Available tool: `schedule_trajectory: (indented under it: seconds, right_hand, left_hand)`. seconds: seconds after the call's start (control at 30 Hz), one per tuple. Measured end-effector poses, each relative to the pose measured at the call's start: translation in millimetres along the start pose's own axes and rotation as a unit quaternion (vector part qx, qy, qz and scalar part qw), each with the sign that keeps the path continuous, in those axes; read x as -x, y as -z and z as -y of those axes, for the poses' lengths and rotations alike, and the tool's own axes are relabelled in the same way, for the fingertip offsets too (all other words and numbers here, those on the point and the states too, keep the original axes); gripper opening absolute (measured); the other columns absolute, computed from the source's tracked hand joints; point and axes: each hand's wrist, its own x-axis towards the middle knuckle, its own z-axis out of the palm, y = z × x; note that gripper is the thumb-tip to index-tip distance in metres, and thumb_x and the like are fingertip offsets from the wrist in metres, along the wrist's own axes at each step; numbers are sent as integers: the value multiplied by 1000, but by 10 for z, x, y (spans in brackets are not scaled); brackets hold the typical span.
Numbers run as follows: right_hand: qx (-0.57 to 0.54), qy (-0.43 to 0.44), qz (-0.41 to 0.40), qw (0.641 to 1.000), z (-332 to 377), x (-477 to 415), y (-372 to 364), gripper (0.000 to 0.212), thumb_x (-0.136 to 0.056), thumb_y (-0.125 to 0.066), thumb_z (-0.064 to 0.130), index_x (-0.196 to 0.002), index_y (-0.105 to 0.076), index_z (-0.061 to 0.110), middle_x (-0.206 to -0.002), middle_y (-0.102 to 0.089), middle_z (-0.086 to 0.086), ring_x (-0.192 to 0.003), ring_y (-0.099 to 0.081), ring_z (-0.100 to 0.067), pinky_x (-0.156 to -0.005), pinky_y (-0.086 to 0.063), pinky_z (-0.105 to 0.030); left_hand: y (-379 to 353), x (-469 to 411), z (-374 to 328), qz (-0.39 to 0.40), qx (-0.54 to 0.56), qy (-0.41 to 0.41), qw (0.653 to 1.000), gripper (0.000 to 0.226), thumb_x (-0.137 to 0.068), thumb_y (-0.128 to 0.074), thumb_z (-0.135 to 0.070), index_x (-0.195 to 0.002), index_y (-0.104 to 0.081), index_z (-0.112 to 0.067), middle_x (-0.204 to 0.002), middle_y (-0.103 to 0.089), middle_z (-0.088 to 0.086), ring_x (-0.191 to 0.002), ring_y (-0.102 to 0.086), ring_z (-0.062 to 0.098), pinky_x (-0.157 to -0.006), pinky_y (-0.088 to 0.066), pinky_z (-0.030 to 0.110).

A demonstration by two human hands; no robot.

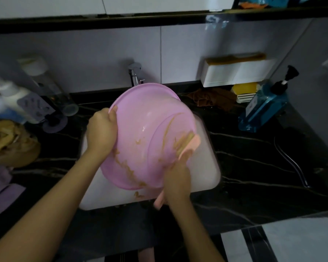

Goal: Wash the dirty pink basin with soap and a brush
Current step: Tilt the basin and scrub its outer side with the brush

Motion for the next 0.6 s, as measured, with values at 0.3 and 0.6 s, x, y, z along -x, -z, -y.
schedule_trajectory:
  seconds: [0.3, 0.6]
  right_hand:
    - [25, 0, -21, 999, -94, -145, 75, 70, -99, -35, 16, -150, 13, 17, -102, -62, -12, -92, -61, -29, -78, -45, -35]
    - [-65, -11, -18, 998, -144, -126, -12, 63, -100, -29, 16, -151, 6, 12, -103, -59, -17, -88, -57, -28, -71, -38, -28]
  left_hand:
    - [-20, 30, -35, -4, -4, -16, 1000, 40, -100, -38, -30, -72, -49, -3, -84, -60, 31, -79, -56, 45, -65, -38, 42]
    - [-26, 37, -118, -2, -15, -27, 1000, 40, -101, -36, -30, -75, -50, -2, -87, -61, 31, -83, -55, 46, -66, -37, 42]
